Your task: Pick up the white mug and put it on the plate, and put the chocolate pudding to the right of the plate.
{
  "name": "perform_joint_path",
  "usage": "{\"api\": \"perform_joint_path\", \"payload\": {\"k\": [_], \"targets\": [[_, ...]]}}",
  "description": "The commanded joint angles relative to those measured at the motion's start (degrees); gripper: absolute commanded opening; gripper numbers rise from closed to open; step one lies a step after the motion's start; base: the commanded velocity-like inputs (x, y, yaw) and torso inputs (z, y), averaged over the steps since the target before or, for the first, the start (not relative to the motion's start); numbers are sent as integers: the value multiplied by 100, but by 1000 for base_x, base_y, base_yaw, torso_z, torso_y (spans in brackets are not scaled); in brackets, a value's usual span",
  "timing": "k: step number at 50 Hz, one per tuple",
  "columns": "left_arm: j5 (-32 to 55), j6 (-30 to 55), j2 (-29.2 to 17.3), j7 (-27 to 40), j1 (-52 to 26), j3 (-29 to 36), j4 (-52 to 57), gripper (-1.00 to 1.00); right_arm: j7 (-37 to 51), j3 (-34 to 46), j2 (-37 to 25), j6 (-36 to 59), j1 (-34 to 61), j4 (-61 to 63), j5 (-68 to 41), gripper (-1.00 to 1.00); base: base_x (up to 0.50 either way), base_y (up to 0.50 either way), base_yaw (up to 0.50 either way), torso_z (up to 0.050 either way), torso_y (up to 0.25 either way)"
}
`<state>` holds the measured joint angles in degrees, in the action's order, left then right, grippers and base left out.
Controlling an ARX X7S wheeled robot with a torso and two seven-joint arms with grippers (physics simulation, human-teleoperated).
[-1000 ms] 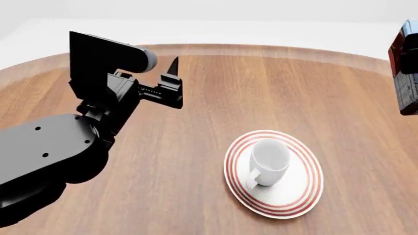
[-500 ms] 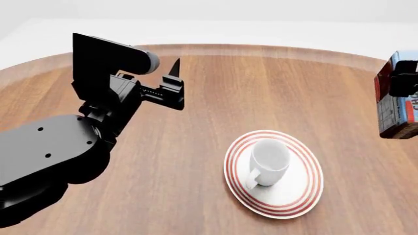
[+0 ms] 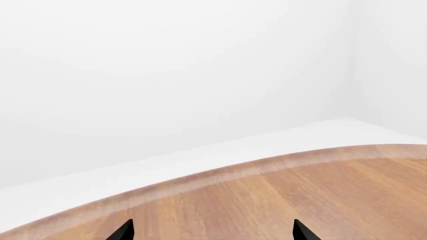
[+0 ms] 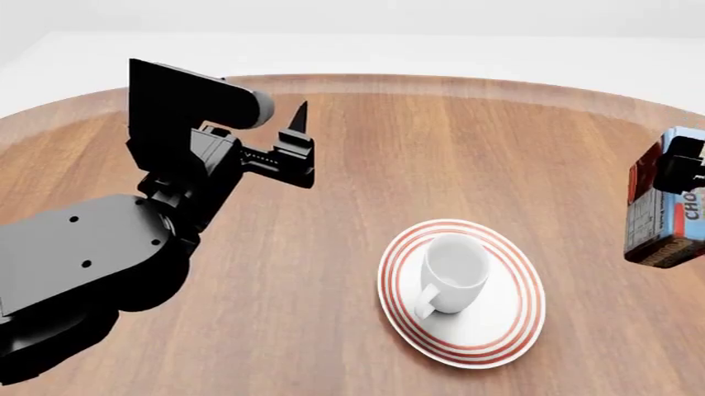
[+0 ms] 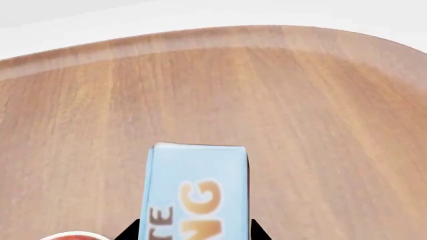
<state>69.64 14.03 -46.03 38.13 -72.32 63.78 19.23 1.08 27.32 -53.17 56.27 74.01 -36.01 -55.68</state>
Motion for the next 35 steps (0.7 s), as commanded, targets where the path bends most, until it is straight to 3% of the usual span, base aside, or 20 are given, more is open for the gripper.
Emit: {"api": "perform_joint_path", "payload": {"k": [1,35], "targets": [[-94,19,118,-125,59,-131,55,100,-108,-240,84,-166,-274,-240,106,-100,0,0,0,0,0],[-115,24,164,-147,115,-138,23,100,-272,341,349,-251,-556,-444,576,-100,0,0,0,0,0]]}}
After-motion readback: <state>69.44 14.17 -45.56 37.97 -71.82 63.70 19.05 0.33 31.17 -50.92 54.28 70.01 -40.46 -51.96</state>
